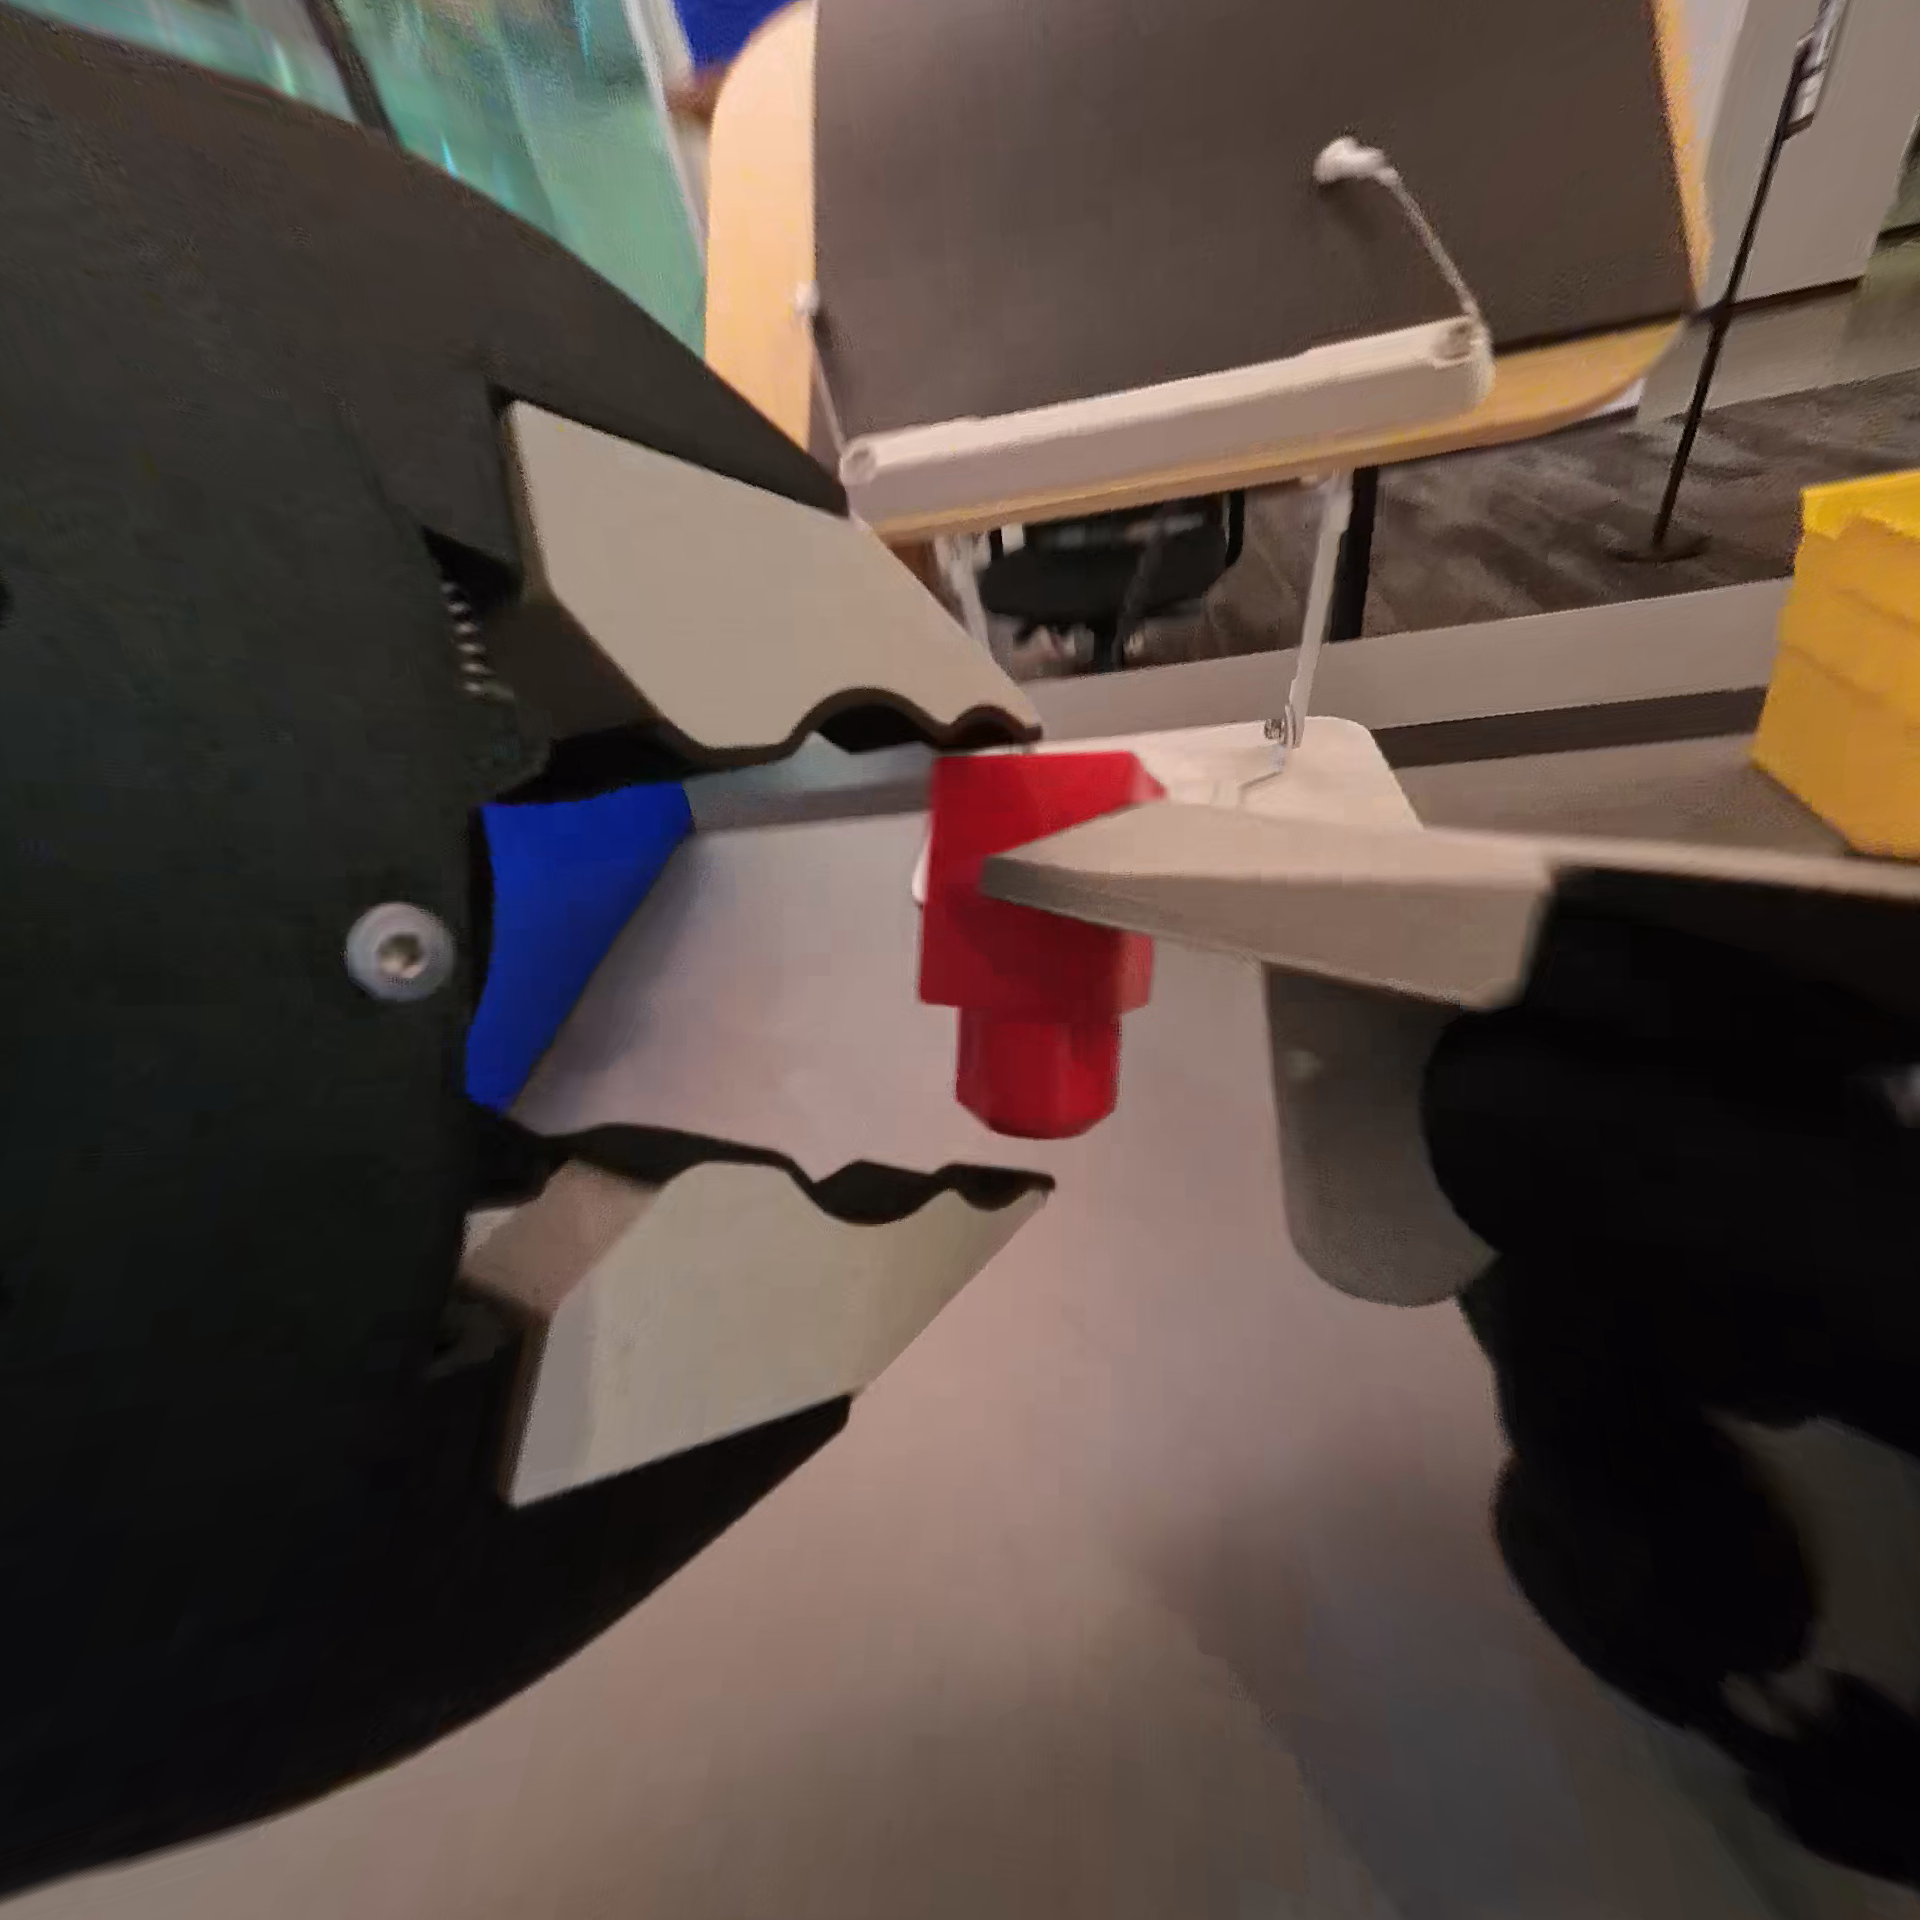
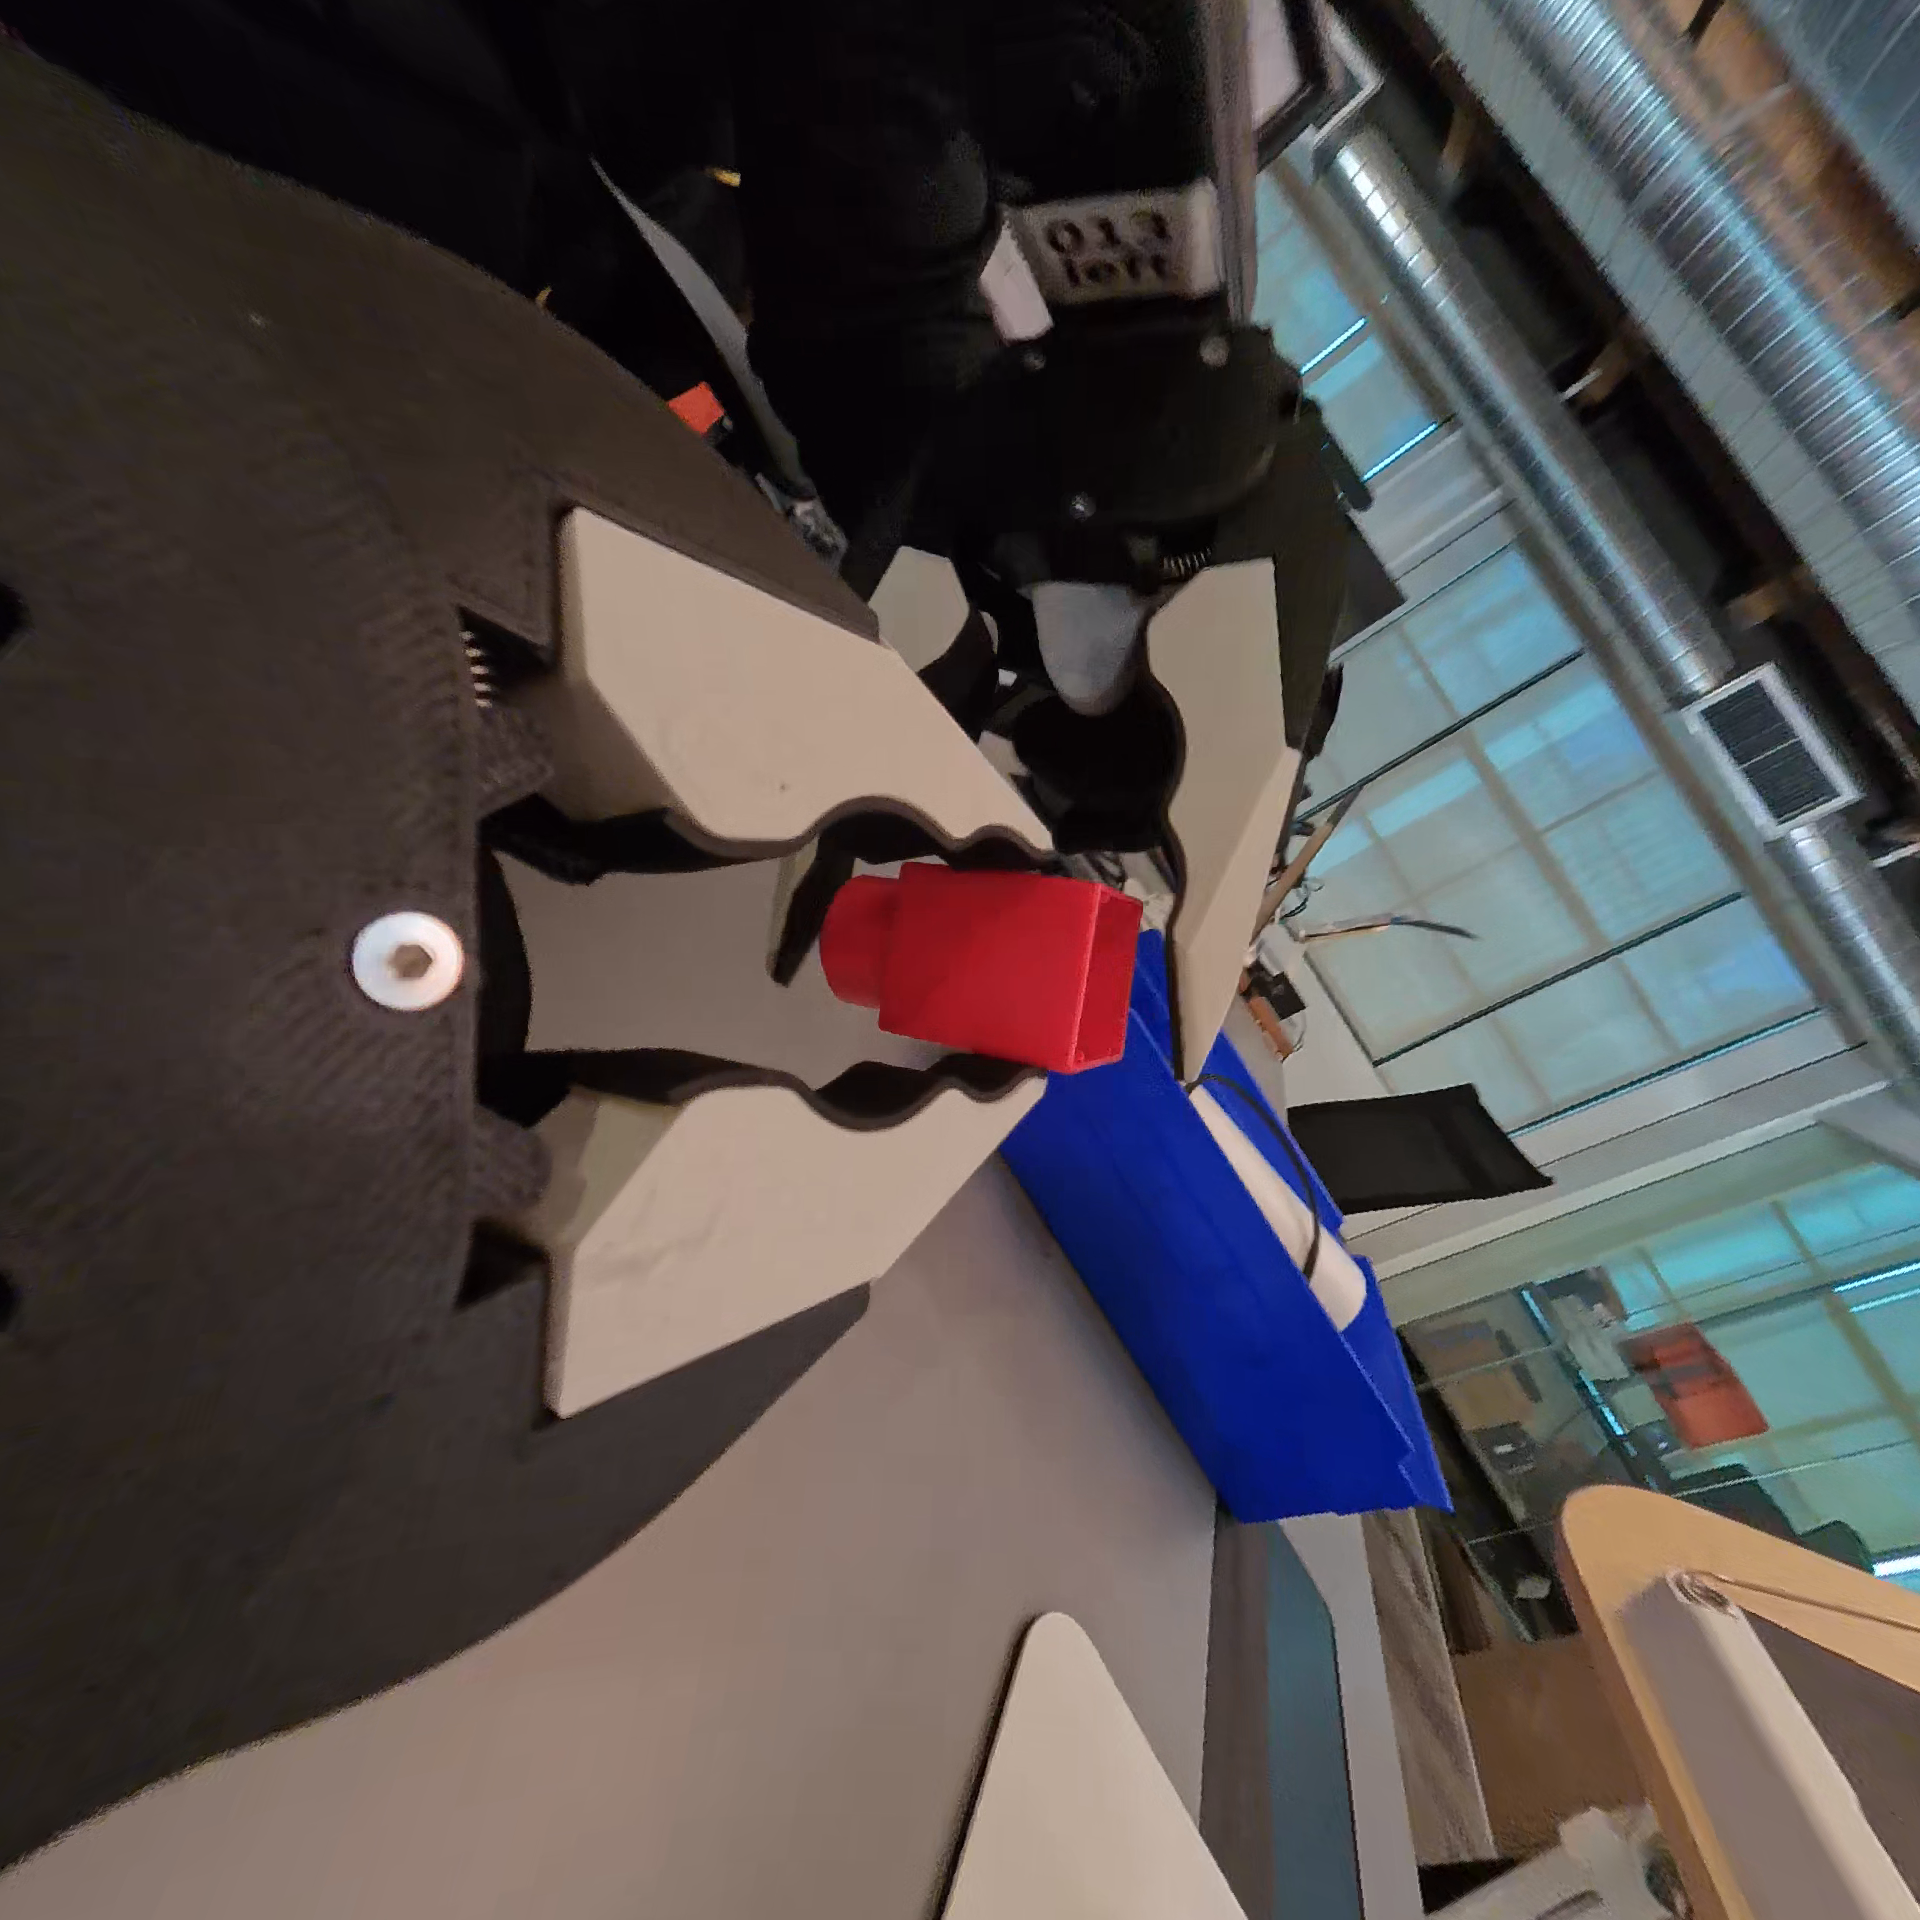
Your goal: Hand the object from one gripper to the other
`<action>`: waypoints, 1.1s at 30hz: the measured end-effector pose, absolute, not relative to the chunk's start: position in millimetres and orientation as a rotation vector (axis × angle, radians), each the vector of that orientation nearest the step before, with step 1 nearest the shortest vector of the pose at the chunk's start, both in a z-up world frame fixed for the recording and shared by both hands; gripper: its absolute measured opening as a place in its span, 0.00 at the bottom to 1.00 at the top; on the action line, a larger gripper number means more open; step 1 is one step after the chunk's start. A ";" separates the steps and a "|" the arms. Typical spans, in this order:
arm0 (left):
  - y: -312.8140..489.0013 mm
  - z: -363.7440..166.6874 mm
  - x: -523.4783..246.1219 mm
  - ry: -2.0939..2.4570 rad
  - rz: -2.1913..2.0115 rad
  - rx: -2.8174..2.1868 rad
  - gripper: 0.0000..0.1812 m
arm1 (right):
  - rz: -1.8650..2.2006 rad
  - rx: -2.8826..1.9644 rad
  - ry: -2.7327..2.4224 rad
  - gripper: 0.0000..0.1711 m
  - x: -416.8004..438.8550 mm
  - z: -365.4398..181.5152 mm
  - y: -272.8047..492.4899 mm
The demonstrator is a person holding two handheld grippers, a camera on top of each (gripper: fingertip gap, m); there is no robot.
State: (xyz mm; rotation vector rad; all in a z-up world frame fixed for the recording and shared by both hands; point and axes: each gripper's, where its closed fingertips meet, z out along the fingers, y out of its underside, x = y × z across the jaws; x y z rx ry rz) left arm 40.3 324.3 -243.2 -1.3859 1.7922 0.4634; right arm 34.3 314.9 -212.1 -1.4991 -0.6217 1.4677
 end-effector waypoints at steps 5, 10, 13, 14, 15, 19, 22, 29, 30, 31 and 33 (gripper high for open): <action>299.9 -235.6 43.2 1.582 -0.247 -1.685 0.42 | 1.592 -1.347 -0.604 0.20 50.0 -190.0 311.7; 260.9 -213.4 56.3 1.225 -1.285 -1.824 0.38 | 1.487 -1.166 -0.774 0.19 52.4 -168.9 288.8; 246.6 -207.8 60.7 1.141 -1.568 -1.743 0.34 | 1.499 -1.075 -0.797 0.20 53.8 -158.4 277.5; 244.2 -207.9 62.6 1.138 -1.581 -1.712 0.33 | 1.504 -1.063 -0.807 0.20 53.1 -158.2 275.2; 241.6 -206.3 64.7 1.125 -1.615 -1.687 0.33 | 1.506 -1.058 -0.814 0.20 52.0 -158.6 273.7; 248.4 -187.9 64.5 0.993 -1.704 -1.549 0.25 | 1.545 -1.046 -0.815 0.19 46.9 -159.6 269.0; 250.5 -189.5 63.1 0.964 -1.735 -1.527 0.20 | 1.572 -1.045 -0.808 0.20 45.0 -159.9 267.7; 256.8 -193.4 59.5 1.011 -1.579 -1.534 0.15 | 1.546 -1.102 -0.779 0.24 44.0 -164.1 276.6; 258.4 -194.6 57.9 1.049 -1.505 -1.535 0.15 | 1.542 -1.115 -0.782 0.23 44.5 -165.5 278.2; 260.5 -197.8 56.6 1.099 -1.406 -1.542 0.15 | 1.533 -1.122 -0.777 0.25 45.7 -166.1 280.2; 266.7 -204.1 52.7 1.199 -1.196 -1.559 0.15 | 1.519 -1.141 -0.790 0.28 47.7 -167.1 282.4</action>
